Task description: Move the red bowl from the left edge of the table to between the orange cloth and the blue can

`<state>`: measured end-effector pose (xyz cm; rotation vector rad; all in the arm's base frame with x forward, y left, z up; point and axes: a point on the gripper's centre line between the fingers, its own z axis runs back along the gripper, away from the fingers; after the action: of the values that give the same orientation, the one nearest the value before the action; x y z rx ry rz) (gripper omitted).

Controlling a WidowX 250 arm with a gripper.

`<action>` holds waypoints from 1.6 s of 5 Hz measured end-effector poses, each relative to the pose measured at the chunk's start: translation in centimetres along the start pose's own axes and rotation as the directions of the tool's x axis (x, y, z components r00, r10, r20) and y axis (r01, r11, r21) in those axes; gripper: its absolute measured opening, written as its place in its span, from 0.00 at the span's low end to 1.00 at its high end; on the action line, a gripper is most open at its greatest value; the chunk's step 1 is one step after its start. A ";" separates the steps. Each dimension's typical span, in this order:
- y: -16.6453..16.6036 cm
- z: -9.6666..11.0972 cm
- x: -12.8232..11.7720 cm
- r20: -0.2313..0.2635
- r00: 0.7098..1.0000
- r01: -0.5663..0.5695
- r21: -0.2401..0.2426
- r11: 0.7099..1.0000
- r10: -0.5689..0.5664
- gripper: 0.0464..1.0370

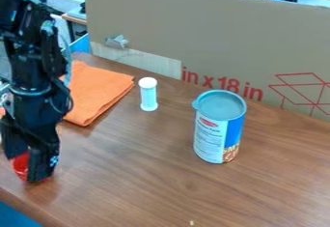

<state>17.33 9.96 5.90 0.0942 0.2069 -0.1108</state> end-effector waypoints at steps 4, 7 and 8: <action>0.3 -2.4 1.5 0.043 0.999 -0.022 0.026 0.999 0.021 0.96; 0.2 -2.9 1.8 0.065 0.998 -0.011 0.022 1.000 0.010 0.34; 0.2 -3.0 1.8 0.062 0.998 -0.013 0.021 1.000 0.011 0.12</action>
<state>18.46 10.26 2.61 0.1136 0.1429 -0.1037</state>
